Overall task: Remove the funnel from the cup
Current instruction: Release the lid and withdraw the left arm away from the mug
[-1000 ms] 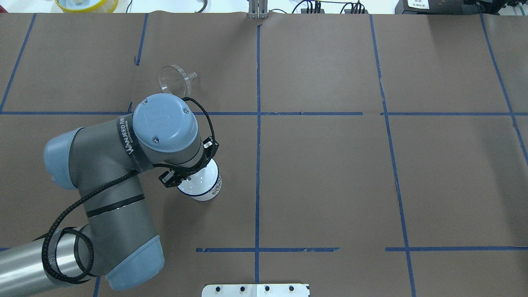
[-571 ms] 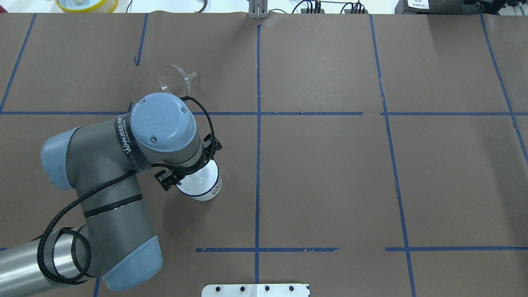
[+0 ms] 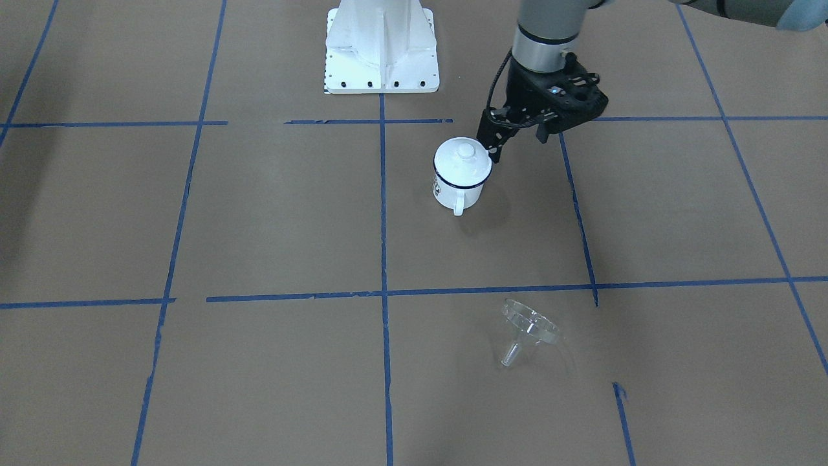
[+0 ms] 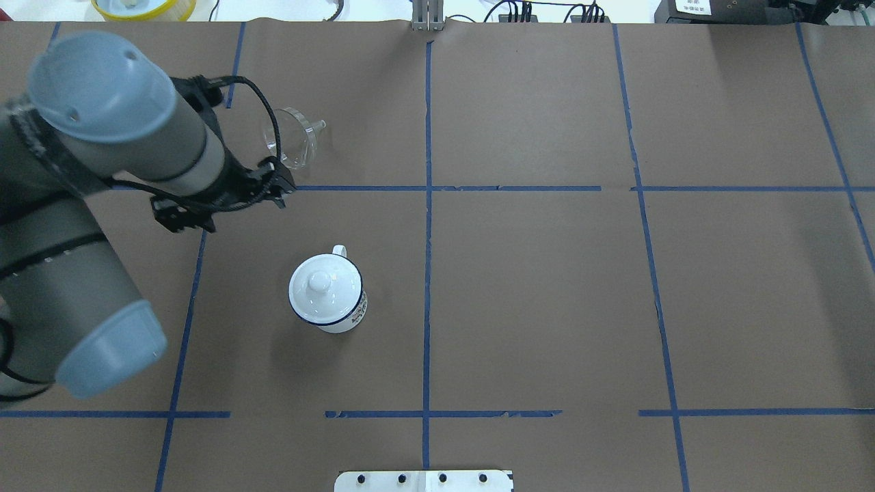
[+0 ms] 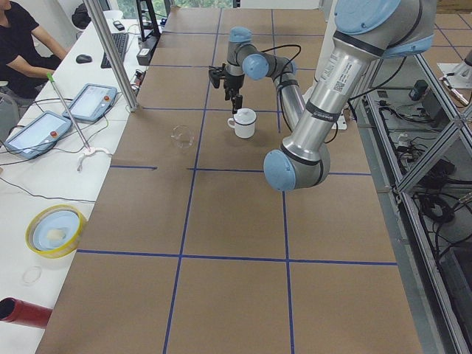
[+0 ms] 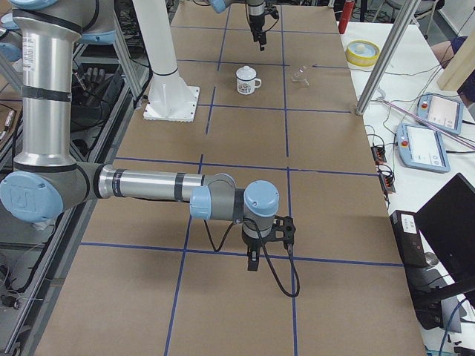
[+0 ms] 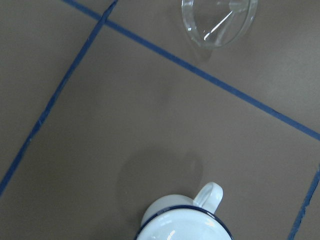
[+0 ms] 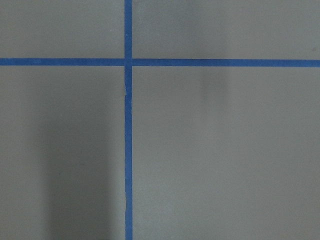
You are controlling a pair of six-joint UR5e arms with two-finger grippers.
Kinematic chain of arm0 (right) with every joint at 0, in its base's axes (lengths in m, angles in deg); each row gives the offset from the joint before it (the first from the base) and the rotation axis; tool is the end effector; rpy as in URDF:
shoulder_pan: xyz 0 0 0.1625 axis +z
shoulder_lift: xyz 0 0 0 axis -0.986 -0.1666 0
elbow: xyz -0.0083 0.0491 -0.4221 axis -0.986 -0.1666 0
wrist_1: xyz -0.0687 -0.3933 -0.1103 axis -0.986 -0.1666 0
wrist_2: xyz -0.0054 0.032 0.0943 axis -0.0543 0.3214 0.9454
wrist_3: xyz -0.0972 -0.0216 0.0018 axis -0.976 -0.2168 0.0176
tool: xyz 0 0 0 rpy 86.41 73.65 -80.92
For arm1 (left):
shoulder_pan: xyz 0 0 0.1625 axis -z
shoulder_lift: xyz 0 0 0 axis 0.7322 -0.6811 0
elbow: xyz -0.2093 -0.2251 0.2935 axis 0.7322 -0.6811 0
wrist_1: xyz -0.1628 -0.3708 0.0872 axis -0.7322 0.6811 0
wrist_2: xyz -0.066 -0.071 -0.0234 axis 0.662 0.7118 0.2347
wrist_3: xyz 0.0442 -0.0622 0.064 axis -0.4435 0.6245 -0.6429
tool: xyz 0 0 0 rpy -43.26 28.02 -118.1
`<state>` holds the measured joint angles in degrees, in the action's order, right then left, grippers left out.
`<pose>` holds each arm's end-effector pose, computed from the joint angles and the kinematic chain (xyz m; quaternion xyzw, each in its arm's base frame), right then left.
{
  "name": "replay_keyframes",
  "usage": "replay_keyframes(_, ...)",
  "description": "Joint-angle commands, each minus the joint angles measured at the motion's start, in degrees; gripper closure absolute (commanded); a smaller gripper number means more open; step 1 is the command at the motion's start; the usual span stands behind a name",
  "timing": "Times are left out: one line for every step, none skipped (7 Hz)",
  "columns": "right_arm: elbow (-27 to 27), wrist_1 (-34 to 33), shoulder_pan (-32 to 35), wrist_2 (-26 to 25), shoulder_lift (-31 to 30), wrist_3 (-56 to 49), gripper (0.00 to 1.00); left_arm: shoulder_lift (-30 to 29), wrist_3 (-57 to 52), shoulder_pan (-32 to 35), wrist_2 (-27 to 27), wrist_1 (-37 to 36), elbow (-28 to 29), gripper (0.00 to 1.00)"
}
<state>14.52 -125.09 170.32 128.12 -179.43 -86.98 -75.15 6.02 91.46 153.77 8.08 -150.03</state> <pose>0.0669 -0.4451 0.6702 -0.0093 -0.3520 0.0051 0.9359 0.3249 -0.4517 0.2093 0.0031 0.3798 -0.1787 0.9077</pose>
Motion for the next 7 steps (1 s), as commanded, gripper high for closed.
replay_keyframes(0.0, 0.0, 0.0, 0.0, 0.0, 0.0, 0.0, 8.65, -28.88, 16.97, 11.07, 0.15, 0.63, 0.0)
replay_keyframes(0.0, 0.0, 0.0, 0.0, 0.0, 0.0, 0.0, 12.7, -43.29, 24.96, 14.08, 0.07, 2.64, 0.0)
replay_keyframes(0.0, 0.0, 0.0, 0.0, 0.0, 0.0, 0.0, 15.01, -54.83, 31.74, 15.59, -0.02, 5.87, 0.0)
replay_keyframes(0.0, 0.0, 0.0, 0.0, 0.0, 0.0, 0.0, 17.64, -64.61, 36.42, 15.78, 0.07, 8.78, 0.0)
replay_keyframes(-0.08, 0.0, 0.0, 0.0, 0.0, 0.0, 0.0, 20.19, -75.41, 40.91, 15.78, 0.07, 12.29, 0.0)
replay_keyframes(-0.09, 0.0, 0.0, 0.0, 0.0, 0.0, 0.0, 22.3, -84.56, 44.69, 15.69, 0.5, 15.46, 0.0)
replay_keyframes(0.0, 0.0, 0.0, 0.0, 0.0, 0.0, 0.0, 23.11, -87.87, 48.47, 15.86, 0.85, 17.31, 0.0)
